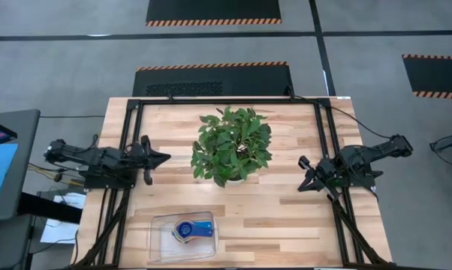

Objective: Nest measuring cups in basket
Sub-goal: Return to Home Position

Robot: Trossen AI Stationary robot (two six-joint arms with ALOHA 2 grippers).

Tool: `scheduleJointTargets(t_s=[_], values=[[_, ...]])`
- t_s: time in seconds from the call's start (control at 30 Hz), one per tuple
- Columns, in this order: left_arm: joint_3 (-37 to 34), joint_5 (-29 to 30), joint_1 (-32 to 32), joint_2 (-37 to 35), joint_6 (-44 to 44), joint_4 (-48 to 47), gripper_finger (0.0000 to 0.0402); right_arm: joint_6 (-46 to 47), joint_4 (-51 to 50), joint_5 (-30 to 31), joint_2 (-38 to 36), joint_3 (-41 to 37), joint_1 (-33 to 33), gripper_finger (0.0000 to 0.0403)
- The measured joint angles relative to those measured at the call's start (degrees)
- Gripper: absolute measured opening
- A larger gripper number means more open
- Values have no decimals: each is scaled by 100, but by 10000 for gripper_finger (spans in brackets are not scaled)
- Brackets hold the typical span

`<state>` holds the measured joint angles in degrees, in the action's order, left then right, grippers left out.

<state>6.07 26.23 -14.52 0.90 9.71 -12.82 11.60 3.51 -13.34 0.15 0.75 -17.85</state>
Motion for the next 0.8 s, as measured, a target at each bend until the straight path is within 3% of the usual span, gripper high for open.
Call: scheduleJointTargets(t_s=[0.17,0.8], values=[[58,-47,-3,109,448,-781,6,0,7,-3,28,0,0,47],[39,-41,0,129,490,-711,6,0,13,-6,27,0,0,47]])
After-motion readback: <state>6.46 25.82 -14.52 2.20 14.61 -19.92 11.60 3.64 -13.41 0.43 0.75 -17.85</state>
